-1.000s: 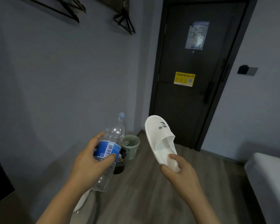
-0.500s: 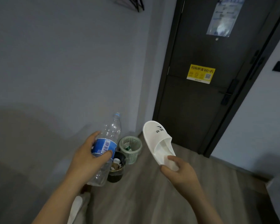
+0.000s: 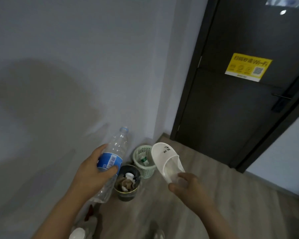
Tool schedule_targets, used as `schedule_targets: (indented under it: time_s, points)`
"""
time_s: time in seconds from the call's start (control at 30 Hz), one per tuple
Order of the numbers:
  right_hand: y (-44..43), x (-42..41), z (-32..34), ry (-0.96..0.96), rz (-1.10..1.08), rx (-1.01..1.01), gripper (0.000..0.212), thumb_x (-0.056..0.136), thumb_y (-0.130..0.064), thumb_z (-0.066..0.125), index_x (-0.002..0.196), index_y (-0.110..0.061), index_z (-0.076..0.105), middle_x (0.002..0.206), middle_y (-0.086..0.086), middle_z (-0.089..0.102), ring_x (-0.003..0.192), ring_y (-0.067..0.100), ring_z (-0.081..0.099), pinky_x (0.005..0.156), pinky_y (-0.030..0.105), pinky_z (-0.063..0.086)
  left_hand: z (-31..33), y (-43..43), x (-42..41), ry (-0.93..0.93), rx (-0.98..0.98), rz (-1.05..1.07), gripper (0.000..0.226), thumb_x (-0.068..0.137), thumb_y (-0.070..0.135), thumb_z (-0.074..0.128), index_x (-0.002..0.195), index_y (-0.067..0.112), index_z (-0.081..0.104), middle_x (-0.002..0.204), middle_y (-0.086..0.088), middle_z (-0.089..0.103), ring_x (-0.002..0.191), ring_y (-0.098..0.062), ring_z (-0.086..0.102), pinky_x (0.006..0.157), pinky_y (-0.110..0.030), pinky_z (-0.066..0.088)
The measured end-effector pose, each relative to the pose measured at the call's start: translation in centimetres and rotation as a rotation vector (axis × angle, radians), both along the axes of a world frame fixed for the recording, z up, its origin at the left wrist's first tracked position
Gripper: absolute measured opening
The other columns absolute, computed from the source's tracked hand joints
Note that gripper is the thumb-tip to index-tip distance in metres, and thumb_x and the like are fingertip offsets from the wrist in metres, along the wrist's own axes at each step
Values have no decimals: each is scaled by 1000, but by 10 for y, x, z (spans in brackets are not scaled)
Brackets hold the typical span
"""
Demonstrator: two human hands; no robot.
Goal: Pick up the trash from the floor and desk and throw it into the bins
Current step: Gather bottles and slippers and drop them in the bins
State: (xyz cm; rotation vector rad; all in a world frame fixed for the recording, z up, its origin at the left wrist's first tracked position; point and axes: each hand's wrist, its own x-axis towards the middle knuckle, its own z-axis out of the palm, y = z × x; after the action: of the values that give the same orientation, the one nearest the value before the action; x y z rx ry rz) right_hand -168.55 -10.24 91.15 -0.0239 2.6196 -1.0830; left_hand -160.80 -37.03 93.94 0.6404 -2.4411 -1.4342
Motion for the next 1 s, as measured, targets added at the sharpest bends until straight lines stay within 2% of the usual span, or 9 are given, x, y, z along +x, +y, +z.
schedule_targets:
  time_s: [0.07,0.2,0.33,0.47,0.53,0.6,0.67,0.83,1.0]
  points:
    - [-10,-41,-18,-43,42,9,68,70,-41,75,131,-18,56,132,4,55,113,19,58,98,32,47,-14,-7,-28,-49,-16,22,69,79,19,74,138,31,41,112,1,54,88,-7,58,73,-24,45]
    - [-31,-127,-52,-124,178,72,70,74,-45,72,136,-20,51,139,3,51,121,17,54,97,23,43,-41,-15,-86,-142,-42,84,71,80,21,74,141,29,38,112,2,50,90,-13,57,75,-24,44]
    - [-48,-210,-76,-202,341,170,68,80,-47,67,138,-17,48,143,3,46,129,17,46,102,25,38,-65,-17,-143,-262,-30,157,73,79,24,74,142,27,37,111,3,51,95,-16,57,81,-26,46]
    - [-64,-268,-102,-256,446,240,68,81,-48,65,138,-15,48,142,2,49,130,18,46,104,27,39,-89,-18,-178,-360,-33,218,72,78,28,74,140,27,38,108,3,53,95,-16,57,80,-26,45]
    - [-73,-288,-115,-291,474,271,67,76,-53,65,132,-17,54,135,1,55,125,18,51,98,26,41,-101,-20,-188,-409,-27,250,72,79,28,74,141,25,38,107,1,53,94,-18,56,80,-26,43]
    - [-82,-303,-128,-318,502,301,63,67,-61,61,114,-19,64,117,-1,64,110,17,59,88,28,47,-112,-22,-195,-463,-6,273,72,80,28,73,142,24,38,108,0,53,94,-18,56,81,-27,41]
    - [-89,-315,-143,-348,533,322,60,66,-63,60,105,-17,66,106,-2,65,102,17,61,79,28,47,-122,-25,-203,-507,16,303,72,80,27,72,143,24,37,111,-2,54,94,-18,54,81,-27,40]
    - [-112,-332,-179,-436,605,345,65,74,-60,61,121,-14,61,121,0,62,111,17,58,81,25,40,-152,-43,-215,-596,63,316,73,79,31,73,143,25,37,120,-7,59,96,-18,57,81,-27,42]
    - [-152,-342,-216,-530,609,362,63,62,-57,60,108,-15,63,103,-1,64,93,14,60,66,24,43,-196,-70,-223,-667,91,325,77,78,34,73,144,26,34,123,-5,59,97,-16,58,81,-26,46]
